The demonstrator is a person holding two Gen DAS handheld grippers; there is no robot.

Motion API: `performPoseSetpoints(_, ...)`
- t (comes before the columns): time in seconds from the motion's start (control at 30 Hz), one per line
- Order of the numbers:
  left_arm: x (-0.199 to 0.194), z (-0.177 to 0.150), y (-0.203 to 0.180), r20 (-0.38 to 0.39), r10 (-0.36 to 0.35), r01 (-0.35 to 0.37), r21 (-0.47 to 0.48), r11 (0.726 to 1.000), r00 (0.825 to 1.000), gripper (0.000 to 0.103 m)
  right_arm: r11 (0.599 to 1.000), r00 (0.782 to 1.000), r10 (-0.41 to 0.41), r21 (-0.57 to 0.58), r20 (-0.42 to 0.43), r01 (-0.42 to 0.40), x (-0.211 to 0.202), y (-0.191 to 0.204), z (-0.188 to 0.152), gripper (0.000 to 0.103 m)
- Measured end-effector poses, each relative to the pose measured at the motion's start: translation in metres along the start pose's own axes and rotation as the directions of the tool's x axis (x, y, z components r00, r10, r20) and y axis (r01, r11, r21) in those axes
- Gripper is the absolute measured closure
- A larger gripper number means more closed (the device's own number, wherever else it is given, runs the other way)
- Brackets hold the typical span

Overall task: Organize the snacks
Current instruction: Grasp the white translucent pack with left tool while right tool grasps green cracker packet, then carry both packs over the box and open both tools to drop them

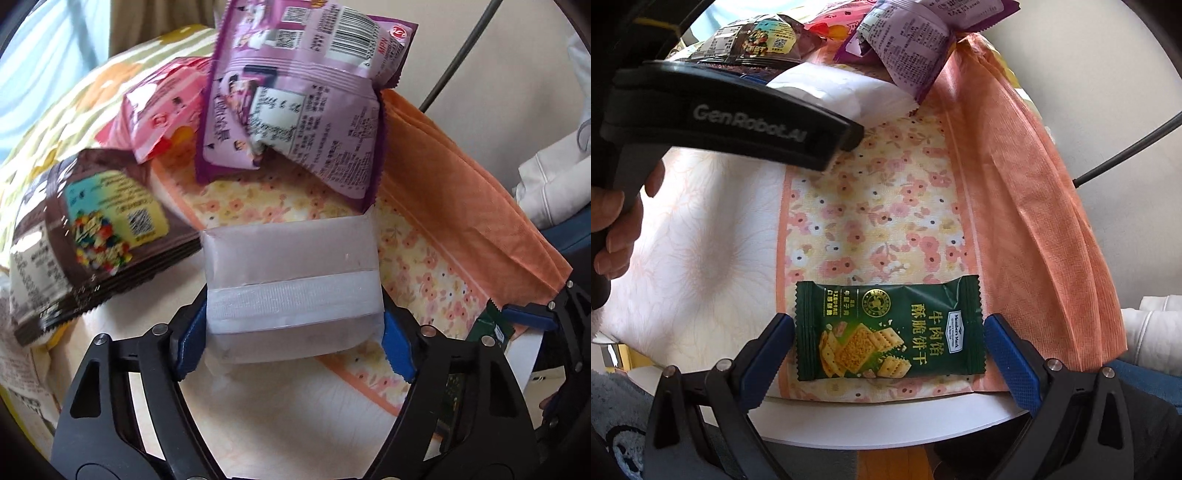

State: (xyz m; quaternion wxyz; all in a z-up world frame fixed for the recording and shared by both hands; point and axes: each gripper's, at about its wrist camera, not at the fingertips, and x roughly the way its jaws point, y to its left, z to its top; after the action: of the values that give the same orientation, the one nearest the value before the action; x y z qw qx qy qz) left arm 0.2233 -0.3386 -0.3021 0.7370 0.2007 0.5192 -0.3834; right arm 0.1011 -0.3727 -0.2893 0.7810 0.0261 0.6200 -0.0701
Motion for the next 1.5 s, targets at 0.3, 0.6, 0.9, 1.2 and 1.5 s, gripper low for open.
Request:
performPoseSetpoints(0.3, -0.014, -0.028, 0.006, -0.006, -0.011, 0.011, -0.016, 1.000, 1.000, 0.029, 1.000, 1.000, 0.024, 0.005, 0.019, -0.024, -0.002, -0.007, -0.016, 0.011)
performPoseSetpoints(0.6, -0.021, -0.045, 0.005, -0.012, -0.018, 0.018, -0.040, 0.999, 1.000, 0.029, 0.999, 0.998, 0.036, -0.005, 0.043, -0.035, -0.008, -0.016, -0.029, 0.028)
performPoseSetpoints(0.9, -0.041, -0.060, -0.006, 0.007, -0.014, 0.015, -0.057, 0.998, 1.000, 0.029, 0.999, 0.996, 0.046, -0.030, 0.074, -0.043, -0.023, -0.014, -0.035, 0.045)
performPoseSetpoints(1.2, -0.072, -0.063, -0.008, 0.051, 0.006, -0.002, -0.091, 0.996, 0.999, 0.029, 0.998, 0.994, 0.037, -0.050, 0.105, -0.032, -0.038, -0.024, -0.042, 0.047)
performPoseSetpoints(1.5, -0.138, -0.055, -0.005, 0.151, 0.056, -0.031, -0.164, 0.986, 0.987, 0.029, 0.996, 0.982, 0.044, -0.088, 0.182, -0.028, -0.093, -0.031, -0.036, 0.047)
